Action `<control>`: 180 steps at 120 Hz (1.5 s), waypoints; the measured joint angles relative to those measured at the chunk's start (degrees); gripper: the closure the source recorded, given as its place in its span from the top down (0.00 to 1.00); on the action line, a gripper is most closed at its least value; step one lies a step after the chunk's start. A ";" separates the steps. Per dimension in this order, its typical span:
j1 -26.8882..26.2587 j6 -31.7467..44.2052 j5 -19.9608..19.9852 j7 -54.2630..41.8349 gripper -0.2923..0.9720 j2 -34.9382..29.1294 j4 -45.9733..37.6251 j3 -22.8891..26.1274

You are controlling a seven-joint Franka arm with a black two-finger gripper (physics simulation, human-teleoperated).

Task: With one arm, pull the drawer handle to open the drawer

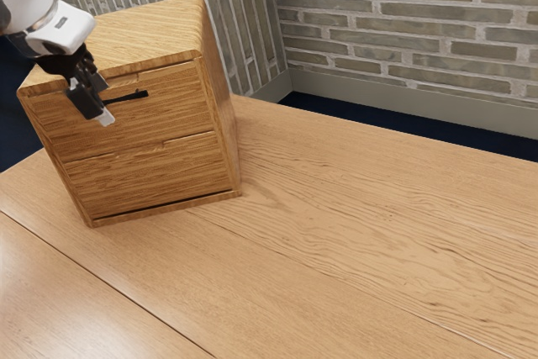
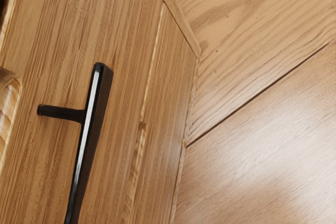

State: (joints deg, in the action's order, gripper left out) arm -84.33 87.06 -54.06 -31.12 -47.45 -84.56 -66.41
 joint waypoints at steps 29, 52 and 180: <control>-0.29 0.93 0.36 0.06 0.77 0.40 -0.80 -1.94; -0.55 0.95 0.35 0.10 0.77 0.55 -1.80 -1.93; -2.82 -7.02 4.90 0.29 0.72 11.89 -4.43 0.71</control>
State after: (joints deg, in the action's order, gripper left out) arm -87.16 80.04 -49.16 -30.83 -35.55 -88.99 -65.69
